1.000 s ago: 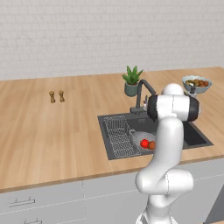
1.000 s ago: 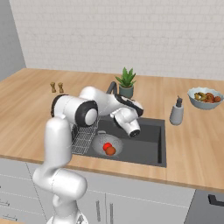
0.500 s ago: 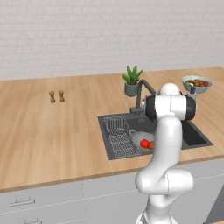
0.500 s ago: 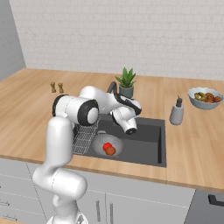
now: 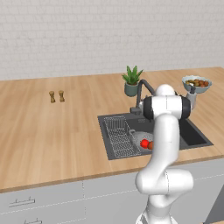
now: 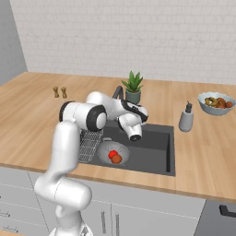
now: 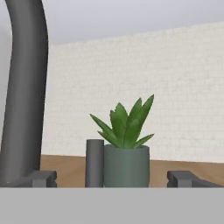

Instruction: Put the colander in the sink, put the orange, apple in the colander, and turn on the sink faucet and pour water over the colander.

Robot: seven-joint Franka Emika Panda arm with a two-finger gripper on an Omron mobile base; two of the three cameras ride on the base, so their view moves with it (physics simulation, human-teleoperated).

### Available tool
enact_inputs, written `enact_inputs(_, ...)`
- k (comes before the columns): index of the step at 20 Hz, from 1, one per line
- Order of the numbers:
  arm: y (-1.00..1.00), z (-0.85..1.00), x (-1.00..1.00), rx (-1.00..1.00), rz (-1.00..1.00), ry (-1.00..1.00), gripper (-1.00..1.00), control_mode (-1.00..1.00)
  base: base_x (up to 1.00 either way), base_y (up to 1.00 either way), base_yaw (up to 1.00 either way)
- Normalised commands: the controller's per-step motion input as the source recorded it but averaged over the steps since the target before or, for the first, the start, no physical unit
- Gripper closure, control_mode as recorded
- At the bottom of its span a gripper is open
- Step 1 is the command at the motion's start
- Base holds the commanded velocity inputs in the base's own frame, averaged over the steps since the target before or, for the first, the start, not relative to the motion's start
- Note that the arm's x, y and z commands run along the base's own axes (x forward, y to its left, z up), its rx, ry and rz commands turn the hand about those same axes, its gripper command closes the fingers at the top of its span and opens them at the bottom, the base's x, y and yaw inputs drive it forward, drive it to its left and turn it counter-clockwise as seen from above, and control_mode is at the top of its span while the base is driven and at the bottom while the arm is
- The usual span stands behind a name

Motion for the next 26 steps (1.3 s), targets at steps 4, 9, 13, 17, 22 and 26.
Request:
enact_inputs(4,-0.12,-0.19,0.27,0.0,-0.05,0.0,-1.0,-1.0,0.0,0.0,0.0)
enact_inputs(9,-0.02,-0.01,0.26,0.0,-0.08,0.0,1.0,-1.0,0.0,0.0,0.0)
enact_inputs(13,-0.46,0.0,0.11,0.03,-0.11,0.0,1.0,-1.0,0.0,0.0,0.0)
enact_inputs(17,-0.91,-0.06,0.07,0.07,-0.13,0.01,1.0,-1.0,0.0,0.0,0.0)
enact_inputs(22,-1.0,0.0,0.02,0.19,-0.07,0.01,1.0,-1.0,0.0,0.0,0.0)
enact_inputs(26,-1.0,-0.02,0.08,0.21,-0.06,0.04,1.0,-1.0,0.0,0.0,0.0)
